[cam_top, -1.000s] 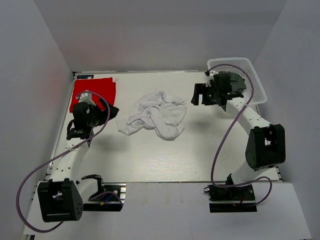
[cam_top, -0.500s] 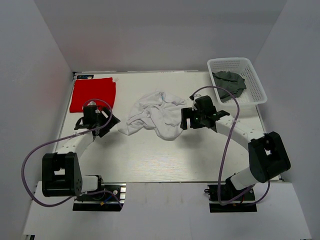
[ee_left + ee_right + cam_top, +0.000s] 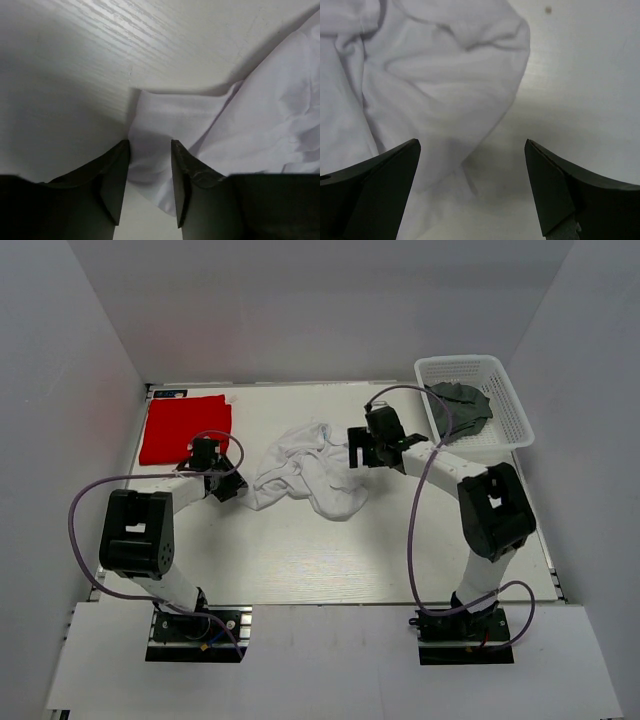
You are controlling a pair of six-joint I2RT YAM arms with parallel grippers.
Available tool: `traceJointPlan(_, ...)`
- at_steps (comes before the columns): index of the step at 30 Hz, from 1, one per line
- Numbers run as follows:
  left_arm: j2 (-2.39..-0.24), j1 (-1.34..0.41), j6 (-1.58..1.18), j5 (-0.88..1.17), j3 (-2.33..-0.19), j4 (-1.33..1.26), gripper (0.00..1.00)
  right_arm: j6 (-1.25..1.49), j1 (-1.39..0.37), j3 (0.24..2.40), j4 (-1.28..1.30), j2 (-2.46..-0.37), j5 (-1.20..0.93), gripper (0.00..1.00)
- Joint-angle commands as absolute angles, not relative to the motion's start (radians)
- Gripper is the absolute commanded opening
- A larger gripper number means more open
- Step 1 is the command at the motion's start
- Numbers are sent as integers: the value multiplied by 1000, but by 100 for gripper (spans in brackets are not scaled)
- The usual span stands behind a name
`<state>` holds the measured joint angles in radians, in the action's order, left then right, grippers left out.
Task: Fold and stack the t-shirts
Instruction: Flatten out the tshirt
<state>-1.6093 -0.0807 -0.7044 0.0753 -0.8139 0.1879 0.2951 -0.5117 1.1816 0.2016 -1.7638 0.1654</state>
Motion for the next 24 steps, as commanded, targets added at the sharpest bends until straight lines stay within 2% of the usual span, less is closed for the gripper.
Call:
traceJointPlan(1, -1658, -103, -695, 21, -842, 230, 48, 215, -511, 1316, 140, -1834, 224, 90)
traceJointPlan(2, -1681, -103, -695, 9, -851, 244, 42, 140, -511, 1363, 126, -1880, 215, 90)
traceJointPlan(5, -1701, -112, -684, 0, -887, 256, 6, -32, -514, 1388, 42, -1928, 49, 88)
traceJointPlan(6, -1712, -112, -675, -11, -900, 267, 0, -94, -514, 1408, 35, -1954, 29, 88)
traceJointPlan(11, -1684, -112, -675, -41, -910, 279, 0, -201, -512, 1489, -61, -2052, -154, 89)
traceJointPlan(16, -1663, -112, -675, -51, -901, 279, 0, -158, -522, 1724, -32, -2238, -179, 89)
traceJointPlan(19, -1663, -112, -675, -60, -900, 288, 0, -98, -520, 1871, -2, -2357, -170, 83)
traceJointPlan(21, -1663, -112, -675, -69, -910, 299, 0, -89, -519, 1894, -2, -2385, -170, 76)
traceJointPlan(22, -1654, -112, -675, -69, -910, 299, 0, -72, -520, 1910, -6, -2407, -173, 68)
traceJointPlan(23, -1654, -112, -675, -78, -922, 299, 0, -74, -517, 1913, -11, -2413, -181, 50)
traceJointPlan(24, -1654, -112, -666, -78, -936, 299, 0, -71, -518, 1916, -17, -2414, -210, 41)
